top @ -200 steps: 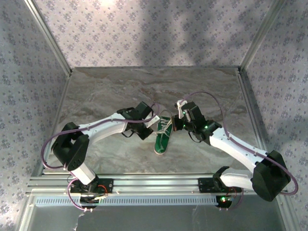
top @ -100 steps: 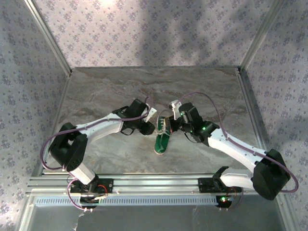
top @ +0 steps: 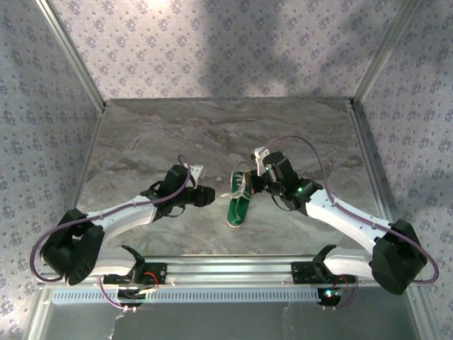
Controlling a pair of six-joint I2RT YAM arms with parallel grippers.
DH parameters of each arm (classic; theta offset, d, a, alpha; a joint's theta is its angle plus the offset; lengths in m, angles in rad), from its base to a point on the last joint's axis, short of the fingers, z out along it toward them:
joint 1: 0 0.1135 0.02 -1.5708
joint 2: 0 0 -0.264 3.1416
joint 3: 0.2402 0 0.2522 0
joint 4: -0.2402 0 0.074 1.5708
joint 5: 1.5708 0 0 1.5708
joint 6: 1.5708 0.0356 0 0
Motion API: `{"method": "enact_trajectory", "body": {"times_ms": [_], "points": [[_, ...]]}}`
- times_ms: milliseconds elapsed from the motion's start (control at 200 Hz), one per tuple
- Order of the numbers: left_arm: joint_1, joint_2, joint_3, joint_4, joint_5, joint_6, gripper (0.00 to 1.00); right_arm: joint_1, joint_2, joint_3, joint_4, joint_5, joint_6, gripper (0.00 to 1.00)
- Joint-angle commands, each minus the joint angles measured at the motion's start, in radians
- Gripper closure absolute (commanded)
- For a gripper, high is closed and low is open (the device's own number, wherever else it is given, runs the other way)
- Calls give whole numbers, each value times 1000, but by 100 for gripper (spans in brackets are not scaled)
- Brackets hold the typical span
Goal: Tie the shoes
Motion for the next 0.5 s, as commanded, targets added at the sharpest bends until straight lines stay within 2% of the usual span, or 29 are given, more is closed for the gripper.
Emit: {"method": "enact_trajectory", "body": {"times_ms": [0,80,175,345,495], "points": [[-22,-19,-34,65,-34,-83,63,0,12,-4,16,14,16,100],[-22,-10,-28,56,-69,-108,63,1,15,-2,15,10,16,100],[-5,32,60,-35,-87,-66,63,2,16,4,4,7,7,100],[44,185,242,-172,49,87,66,3,4,13,-38,-9,-20,100],[46,294,367,-277,138,188,68,0,-17,10,-60,-9,-24,100]]}}
